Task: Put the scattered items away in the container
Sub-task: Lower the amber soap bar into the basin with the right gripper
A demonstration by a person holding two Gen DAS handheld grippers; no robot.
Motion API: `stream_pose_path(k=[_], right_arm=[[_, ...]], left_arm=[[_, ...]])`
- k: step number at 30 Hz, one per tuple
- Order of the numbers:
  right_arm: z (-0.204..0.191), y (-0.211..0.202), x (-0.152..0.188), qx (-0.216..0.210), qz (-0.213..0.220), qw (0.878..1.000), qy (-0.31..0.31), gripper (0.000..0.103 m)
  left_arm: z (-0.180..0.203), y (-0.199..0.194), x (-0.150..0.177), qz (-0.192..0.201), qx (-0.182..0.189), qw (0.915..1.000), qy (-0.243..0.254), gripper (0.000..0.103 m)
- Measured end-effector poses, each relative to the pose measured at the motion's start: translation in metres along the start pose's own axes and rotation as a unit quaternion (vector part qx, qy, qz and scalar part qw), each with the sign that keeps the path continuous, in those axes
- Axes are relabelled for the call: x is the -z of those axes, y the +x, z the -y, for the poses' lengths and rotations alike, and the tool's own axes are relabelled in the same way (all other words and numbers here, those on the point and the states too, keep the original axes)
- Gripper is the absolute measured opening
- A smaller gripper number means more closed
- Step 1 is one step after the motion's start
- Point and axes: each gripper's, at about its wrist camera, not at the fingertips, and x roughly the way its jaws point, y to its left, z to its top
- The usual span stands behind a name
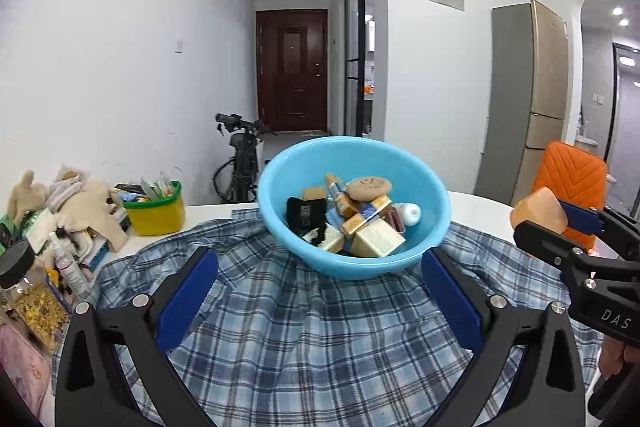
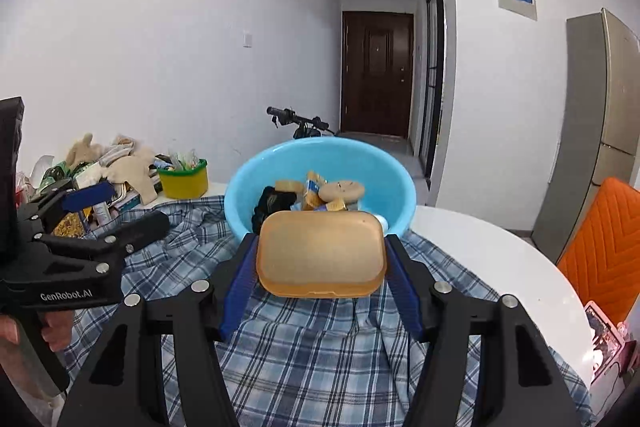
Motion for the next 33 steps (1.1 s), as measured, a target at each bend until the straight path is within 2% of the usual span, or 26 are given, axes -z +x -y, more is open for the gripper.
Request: stream_pose_path(k=[7,12,17,22,29,33], right_arm=[[0.001,0.024,-0.011,-0.007,-0.011,1.0,0.001,0.06],[0.015,0.049,-0.032,0.006,-0.017,1.0,0.004,0.06],[0.027,0.085,-0.061,0.008,-0.023,1.0,0.012,0.06],[0.036,0.119,-0.086,0.003,-0.025,0.999,0.026,0.06],[0.043,0.157,-0.109,0.002,-0.022,1.0,0.01,0.06],[0.052,0.181,-0.119,-0.006,-0.022,1.0,0.02,0.06]], left_arm=[[0.003,0.034,-0.01,-0.029,0.021,0.9993,-0.01,0.103],[0.006,0.071,-0.027,-0.057,0.033,0.9978,0.004,0.103],[0.002,0.099,-0.057,-0.046,0.026,0.9986,0.001,0.103],[-0.006,0.127,-0.091,-0.024,0.023,0.9992,-0.023,0.103],[-0.013,0.172,-0.12,-0.024,0.009,0.9997,-0.007,0.103],[-0.021,0.203,-0.131,-0.03,0.019,0.9992,-0.018,0.103]])
